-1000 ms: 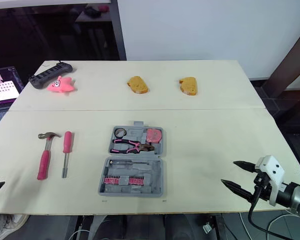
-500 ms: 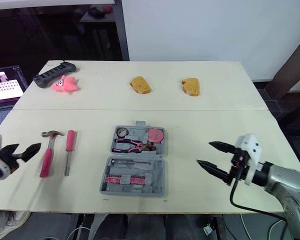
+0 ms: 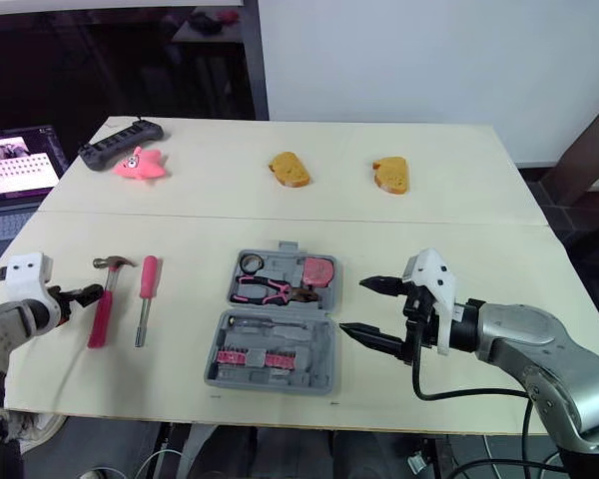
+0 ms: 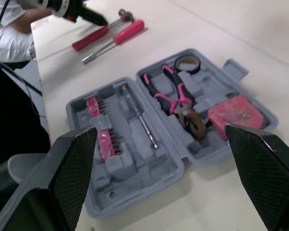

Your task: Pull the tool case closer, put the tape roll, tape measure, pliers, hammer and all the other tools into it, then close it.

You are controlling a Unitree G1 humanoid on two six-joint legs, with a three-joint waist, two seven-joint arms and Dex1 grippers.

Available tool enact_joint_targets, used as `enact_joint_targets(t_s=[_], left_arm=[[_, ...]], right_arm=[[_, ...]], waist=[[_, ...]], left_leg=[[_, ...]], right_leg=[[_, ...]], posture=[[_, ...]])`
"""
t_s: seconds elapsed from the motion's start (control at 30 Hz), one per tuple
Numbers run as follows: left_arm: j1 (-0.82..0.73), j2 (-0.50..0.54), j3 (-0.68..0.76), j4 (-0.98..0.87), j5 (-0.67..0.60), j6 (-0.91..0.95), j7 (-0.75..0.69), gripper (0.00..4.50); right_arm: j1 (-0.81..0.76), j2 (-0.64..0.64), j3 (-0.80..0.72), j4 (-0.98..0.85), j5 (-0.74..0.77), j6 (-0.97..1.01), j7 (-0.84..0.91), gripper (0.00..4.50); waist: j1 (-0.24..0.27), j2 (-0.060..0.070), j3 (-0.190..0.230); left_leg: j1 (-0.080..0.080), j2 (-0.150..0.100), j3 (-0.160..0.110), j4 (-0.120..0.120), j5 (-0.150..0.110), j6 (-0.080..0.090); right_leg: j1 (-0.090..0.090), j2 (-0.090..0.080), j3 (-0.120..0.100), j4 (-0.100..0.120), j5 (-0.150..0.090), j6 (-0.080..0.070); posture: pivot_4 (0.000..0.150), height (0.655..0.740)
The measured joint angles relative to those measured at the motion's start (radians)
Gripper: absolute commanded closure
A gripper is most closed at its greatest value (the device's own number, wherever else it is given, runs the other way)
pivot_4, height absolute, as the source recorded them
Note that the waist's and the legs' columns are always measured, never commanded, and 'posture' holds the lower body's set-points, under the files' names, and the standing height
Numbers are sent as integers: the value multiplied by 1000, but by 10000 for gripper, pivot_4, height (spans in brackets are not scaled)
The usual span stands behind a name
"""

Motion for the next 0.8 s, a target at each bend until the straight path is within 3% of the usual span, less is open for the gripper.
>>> enact_joint_targets(t_s=[0.4,0.8], left_arm=[[-122,-22,-98,148,97,-99,-19,0],[-20,-2,-92,-149,77,18,-33,0]], right_arm=[[-8,7,21,1,-5,-2,-17,386],[27,6,11,0,-1,-2,-24,386]], waist=[[8,0,0],[2,0,0]], left_leg=[[0,0,0,0,1,-2],[0,0,0,0,1,-2]], right_leg=[[0,0,0,0,1,1],[0,0,0,1,1,1]], posture=[[1500,7400],[1500,7400]])
